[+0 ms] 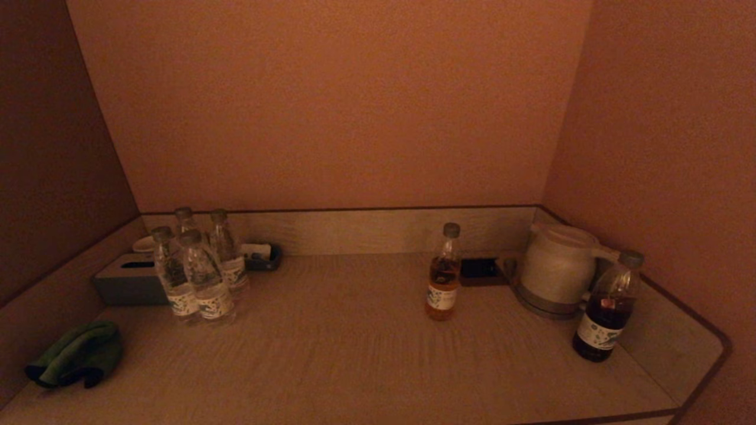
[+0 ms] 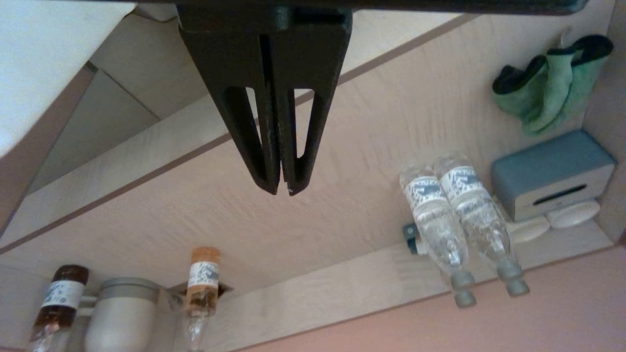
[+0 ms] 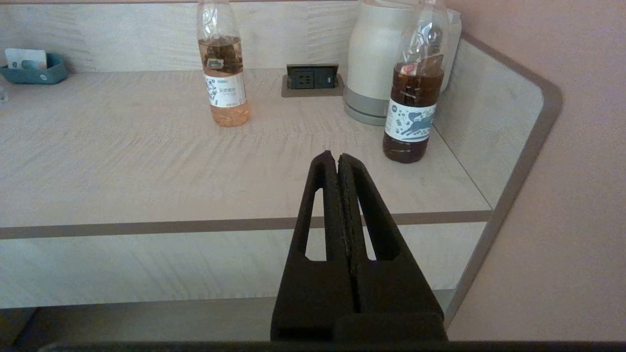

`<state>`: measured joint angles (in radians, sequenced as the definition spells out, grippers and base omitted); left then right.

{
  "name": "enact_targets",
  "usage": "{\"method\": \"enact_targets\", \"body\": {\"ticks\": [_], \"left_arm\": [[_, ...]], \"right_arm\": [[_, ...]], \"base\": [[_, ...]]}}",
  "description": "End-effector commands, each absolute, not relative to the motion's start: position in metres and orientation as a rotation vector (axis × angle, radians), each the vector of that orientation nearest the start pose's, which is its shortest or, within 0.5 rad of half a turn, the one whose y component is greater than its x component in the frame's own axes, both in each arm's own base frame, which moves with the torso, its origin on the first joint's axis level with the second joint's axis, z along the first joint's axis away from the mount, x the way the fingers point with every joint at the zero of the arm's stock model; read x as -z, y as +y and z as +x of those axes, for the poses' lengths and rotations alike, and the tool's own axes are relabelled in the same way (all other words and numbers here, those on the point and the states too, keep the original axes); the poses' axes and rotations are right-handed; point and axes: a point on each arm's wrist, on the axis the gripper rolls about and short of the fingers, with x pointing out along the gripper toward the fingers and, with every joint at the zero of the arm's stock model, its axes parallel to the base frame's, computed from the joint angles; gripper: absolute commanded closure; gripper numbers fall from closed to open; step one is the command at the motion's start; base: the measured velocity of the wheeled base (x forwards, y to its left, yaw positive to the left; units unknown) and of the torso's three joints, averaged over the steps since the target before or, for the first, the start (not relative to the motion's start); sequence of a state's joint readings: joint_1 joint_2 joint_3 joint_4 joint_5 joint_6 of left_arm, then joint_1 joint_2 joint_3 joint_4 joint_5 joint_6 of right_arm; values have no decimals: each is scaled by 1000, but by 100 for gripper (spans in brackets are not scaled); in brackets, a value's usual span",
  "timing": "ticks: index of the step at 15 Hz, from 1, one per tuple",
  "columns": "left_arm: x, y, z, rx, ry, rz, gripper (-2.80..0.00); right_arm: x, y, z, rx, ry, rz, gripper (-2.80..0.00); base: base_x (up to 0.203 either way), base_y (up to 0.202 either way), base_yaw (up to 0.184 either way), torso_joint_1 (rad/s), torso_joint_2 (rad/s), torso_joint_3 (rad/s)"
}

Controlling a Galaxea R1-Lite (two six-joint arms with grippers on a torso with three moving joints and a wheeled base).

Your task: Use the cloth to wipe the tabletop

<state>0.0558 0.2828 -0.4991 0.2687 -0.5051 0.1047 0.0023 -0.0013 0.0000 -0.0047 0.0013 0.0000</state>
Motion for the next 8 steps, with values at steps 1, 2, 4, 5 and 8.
{"method": "enact_targets", "body": {"ticks": [1, 2, 4, 5, 8], "left_arm": [[-185, -13, -39, 464, 7, 95, 0], [-182, -12, -38, 463, 13, 94, 0], [-171, -12, -38, 465, 20, 98, 0], [-166, -11, -39, 443, 18, 101, 0], [-152, -9, -48, 381, -25, 114, 0]], "right_arm": [[-76, 0, -23, -5, -5, 0, 0], [-76, 0, -23, -5, -5, 0, 0], [-76, 0, -23, -5, -5, 0, 0], [-76, 0, -23, -5, -5, 0, 0], [-76, 0, -23, -5, -5, 0, 0]], "base": [[0, 0, 0, 0, 0, 0], [0, 0, 0, 0, 0, 0], [0, 0, 0, 0, 0, 0], [0, 0, 0, 0, 0, 0], [0, 0, 0, 0, 0, 0]]}}
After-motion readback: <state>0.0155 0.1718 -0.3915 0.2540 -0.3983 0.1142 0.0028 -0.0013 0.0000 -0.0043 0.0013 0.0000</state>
